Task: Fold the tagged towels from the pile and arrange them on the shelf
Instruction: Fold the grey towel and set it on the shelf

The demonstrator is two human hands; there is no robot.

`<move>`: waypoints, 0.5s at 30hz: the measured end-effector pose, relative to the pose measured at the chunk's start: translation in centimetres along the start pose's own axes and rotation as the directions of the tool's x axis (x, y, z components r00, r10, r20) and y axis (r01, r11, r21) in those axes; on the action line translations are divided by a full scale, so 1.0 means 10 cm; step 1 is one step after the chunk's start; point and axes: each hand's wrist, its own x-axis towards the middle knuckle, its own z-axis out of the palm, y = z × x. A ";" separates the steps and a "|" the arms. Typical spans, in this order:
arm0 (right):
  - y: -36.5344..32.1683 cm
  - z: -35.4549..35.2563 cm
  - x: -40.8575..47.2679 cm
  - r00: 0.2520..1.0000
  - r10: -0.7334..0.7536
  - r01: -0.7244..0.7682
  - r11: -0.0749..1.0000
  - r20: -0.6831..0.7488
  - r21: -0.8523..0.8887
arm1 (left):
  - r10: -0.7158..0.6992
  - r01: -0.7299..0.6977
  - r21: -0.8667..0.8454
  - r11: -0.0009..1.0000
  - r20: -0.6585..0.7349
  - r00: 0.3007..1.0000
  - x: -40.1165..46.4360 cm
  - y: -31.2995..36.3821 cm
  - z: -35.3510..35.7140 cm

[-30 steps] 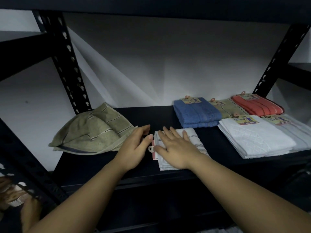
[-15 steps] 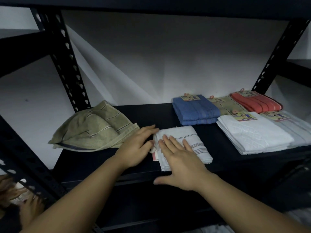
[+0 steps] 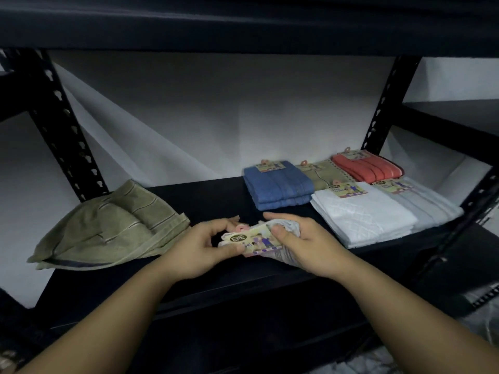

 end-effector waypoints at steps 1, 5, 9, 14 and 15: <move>-0.02 -0.08 0.00 1.000 0.004 -0.003 1.000 -0.028 0.025 | -0.009 0.007 -0.087 0.996 -0.024 1.000 0.06 0.09 0.04; -0.11 -0.43 -0.05 0.991 0.065 -0.051 0.992 -0.120 0.119 | -0.034 -0.014 -0.280 0.960 -0.166 0.986 0.37 0.44 0.23; -0.03 -0.75 -0.11 0.974 0.165 -0.115 0.951 -0.155 0.288 | -0.117 -0.005 -0.495 0.869 -0.215 0.970 0.69 0.74 0.53; 0.25 -1.18 -0.16 0.924 0.284 -0.158 0.895 -0.258 0.418 | -0.241 0.060 -0.559 0.827 -0.256 0.936 1.19 0.87 0.92; 0.32 -1.29 -0.16 0.914 0.284 -0.156 0.904 -0.288 0.398 | -0.261 0.088 -0.538 0.838 -0.254 0.931 1.30 0.89 1.02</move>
